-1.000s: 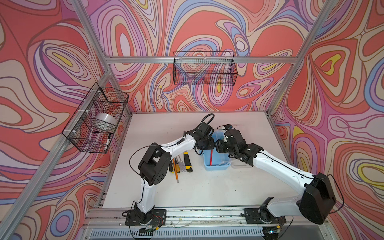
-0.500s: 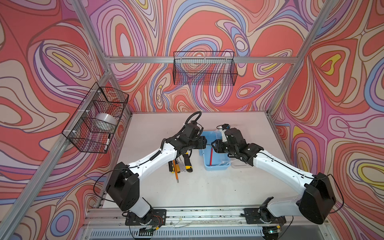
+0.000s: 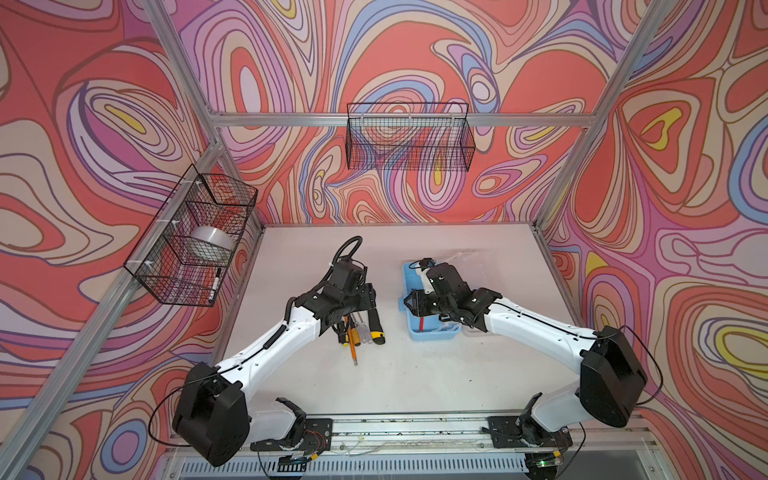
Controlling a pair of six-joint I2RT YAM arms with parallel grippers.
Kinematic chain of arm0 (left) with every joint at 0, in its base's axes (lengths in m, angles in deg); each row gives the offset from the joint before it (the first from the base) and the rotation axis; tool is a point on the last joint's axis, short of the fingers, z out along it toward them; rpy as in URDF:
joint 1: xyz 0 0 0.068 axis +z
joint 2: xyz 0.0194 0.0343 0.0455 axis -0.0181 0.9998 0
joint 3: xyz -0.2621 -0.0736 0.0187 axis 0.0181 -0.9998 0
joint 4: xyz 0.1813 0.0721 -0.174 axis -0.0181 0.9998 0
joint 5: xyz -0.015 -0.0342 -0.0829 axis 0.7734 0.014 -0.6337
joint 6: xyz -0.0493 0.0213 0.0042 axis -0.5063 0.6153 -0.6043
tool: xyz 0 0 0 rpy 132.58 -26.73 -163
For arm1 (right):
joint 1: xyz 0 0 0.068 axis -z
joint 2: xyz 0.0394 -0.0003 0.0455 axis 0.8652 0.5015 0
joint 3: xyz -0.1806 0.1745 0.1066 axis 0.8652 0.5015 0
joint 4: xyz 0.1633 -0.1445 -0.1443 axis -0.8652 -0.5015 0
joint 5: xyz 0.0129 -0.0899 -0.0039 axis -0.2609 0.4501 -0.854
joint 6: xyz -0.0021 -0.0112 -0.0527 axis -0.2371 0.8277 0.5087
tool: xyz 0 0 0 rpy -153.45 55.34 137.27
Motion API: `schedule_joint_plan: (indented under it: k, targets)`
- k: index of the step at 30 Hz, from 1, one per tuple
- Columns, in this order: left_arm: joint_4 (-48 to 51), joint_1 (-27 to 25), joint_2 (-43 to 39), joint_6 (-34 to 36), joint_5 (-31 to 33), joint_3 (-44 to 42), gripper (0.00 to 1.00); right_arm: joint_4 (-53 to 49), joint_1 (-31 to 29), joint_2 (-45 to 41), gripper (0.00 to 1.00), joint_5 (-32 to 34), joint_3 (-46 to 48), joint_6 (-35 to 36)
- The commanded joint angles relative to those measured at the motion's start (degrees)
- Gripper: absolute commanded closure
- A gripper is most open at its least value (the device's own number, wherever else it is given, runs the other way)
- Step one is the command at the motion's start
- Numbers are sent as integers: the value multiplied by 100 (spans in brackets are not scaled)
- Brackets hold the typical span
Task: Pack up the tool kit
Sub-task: 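Move the left gripper back to the tools over the orange-handled hex key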
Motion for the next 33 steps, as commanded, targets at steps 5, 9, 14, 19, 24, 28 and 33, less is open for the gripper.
schedule_joint_plan:
  k: [5, 9, 14, 19, 24, 28, 33]
  targets:
    - [466, 149, -267, -155, 283, -387, 38, 233, -85, 60, 55, -19, -219, -9]
    - [503, 185, -296, -185, 473, -571, 41, 225, -103, 228, 55, -110, -275, -80]
    - [506, 409, -145, -245, 629, -789, 54, 284, -139, 452, 61, -161, -271, -202]
    - [-44, 801, 120, -104, 425, -1120, 65, 346, -164, 651, 62, -251, -371, -236]
    - [-145, 952, 676, 75, 488, -919, 78, 344, -166, 763, 66, -288, -427, -256]
    - [-343, 952, 876, 89, 419, -852, 88, 351, -165, 745, 66, -254, -377, -262]
    - [-435, 955, 1056, 45, 240, -733, 91, 348, -166, 726, 66, -222, -324, -274]
